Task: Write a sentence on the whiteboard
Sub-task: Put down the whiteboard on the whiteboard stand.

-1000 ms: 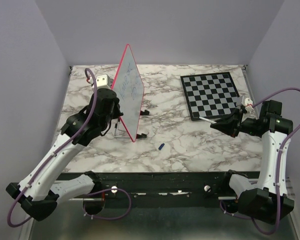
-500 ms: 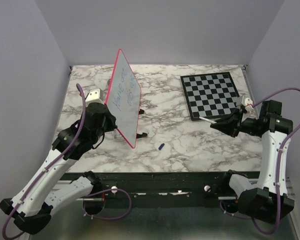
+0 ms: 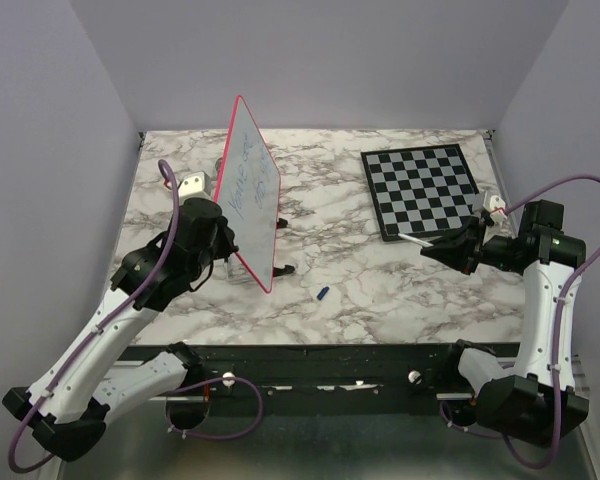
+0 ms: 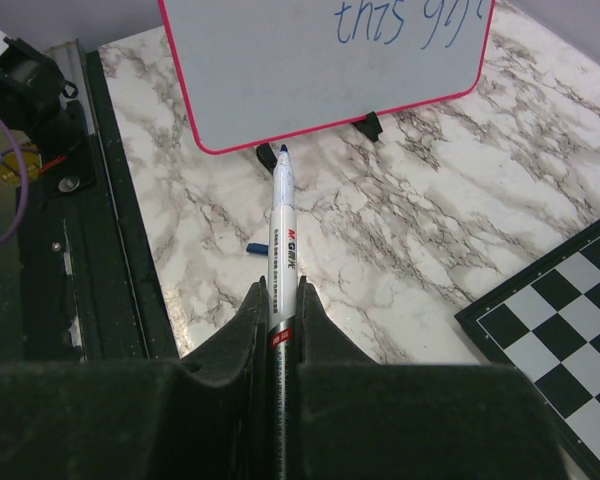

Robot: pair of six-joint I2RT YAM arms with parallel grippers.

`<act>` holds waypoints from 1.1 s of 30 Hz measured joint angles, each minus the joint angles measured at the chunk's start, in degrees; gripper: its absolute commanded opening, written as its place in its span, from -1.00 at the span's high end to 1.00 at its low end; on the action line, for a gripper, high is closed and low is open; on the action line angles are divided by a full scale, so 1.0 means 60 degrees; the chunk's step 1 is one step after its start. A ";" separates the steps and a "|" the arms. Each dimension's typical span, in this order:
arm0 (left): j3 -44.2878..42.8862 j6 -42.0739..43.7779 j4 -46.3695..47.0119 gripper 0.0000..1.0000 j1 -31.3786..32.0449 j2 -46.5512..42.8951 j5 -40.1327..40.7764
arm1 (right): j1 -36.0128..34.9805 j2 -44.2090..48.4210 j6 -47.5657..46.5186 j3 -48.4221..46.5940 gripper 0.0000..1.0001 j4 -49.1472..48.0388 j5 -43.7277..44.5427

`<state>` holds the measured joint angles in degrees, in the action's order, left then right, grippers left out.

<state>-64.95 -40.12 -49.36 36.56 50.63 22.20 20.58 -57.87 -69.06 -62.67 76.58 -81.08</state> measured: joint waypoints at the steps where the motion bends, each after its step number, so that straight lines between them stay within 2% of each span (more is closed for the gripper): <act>1: -0.0106 -0.0004 -0.0062 1.00 0.0000 0.0124 0.0000 | 0.0000 0.0000 0.0000 0.0000 0.99 0.0000 0.0000; 24: -0.1858 -0.0474 -0.1552 1.00 -0.0601 0.1381 -0.0637 | 0.0000 0.0004 -0.0004 0.0000 0.99 0.0000 0.0000; 33: -0.1304 -0.0750 -0.1679 1.00 -0.0645 0.0863 -0.0896 | 0.0000 0.0000 -0.0004 0.0000 0.99 0.0000 0.0000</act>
<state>-72.77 -44.62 -59.44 32.69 55.81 16.82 20.58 -57.87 -69.08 -62.67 76.58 -81.08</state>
